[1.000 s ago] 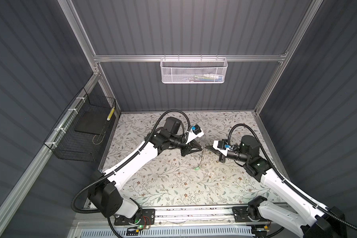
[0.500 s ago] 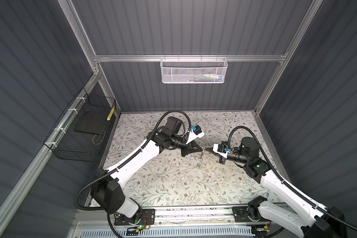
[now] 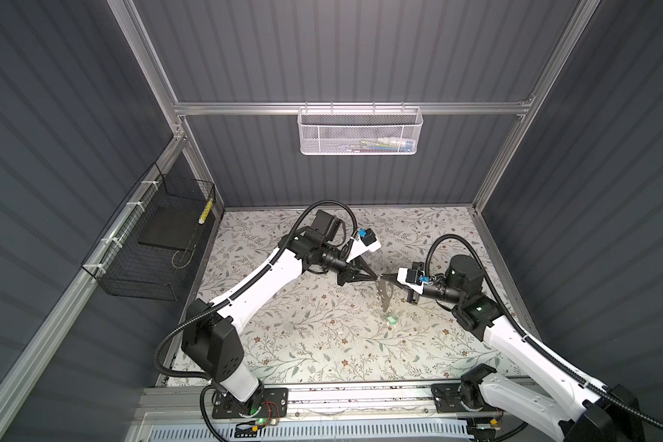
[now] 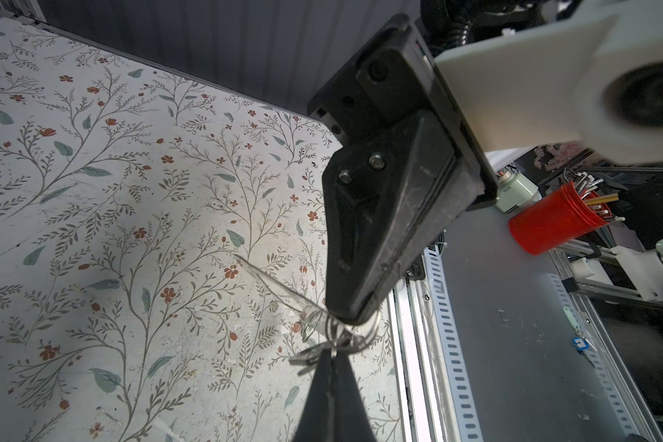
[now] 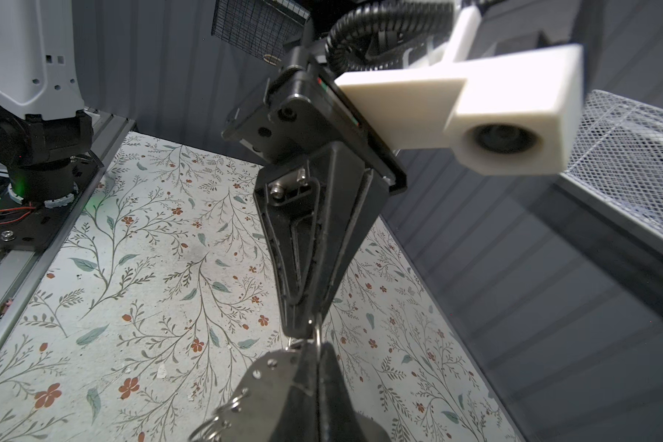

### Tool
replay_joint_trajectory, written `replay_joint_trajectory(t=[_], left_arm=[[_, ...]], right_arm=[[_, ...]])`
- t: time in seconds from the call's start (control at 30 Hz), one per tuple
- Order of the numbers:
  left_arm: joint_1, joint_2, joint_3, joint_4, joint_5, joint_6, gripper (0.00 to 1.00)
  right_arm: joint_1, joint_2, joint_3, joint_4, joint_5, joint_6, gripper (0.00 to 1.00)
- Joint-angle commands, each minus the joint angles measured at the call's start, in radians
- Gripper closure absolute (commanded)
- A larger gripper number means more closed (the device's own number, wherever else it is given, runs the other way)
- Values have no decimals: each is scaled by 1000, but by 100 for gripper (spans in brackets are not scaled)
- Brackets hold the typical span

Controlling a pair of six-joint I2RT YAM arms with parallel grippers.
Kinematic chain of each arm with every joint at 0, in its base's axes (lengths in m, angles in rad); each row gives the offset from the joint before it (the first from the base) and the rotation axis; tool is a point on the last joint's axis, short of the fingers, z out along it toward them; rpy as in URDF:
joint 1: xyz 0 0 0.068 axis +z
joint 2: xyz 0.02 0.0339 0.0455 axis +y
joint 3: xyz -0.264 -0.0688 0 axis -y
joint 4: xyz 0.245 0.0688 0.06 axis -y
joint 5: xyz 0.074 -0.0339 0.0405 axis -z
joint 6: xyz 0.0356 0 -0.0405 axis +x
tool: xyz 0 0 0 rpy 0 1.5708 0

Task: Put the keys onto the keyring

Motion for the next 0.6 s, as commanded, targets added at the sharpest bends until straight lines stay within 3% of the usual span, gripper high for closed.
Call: replay_joint_trajectory(t=[0.0, 0.07, 0.17, 0.33, 0.57], left_arm=[[2, 20, 34, 6, 35, 32, 88], [2, 5, 21, 30, 28, 40, 72], [2, -55, -35, 97, -36, 53, 66], [2, -205, -195, 277, -164, 81, 63], [2, -300, -287, 374, -192, 141, 62]], right_arm=[[15, 1, -5, 72, -84, 24, 100], [15, 6, -9, 76, -82, 29, 100], [13, 5, -19, 79, -66, 37, 100], [10, 8, -26, 76, -57, 47, 100], [6, 29, -16, 100, -74, 85, 100]])
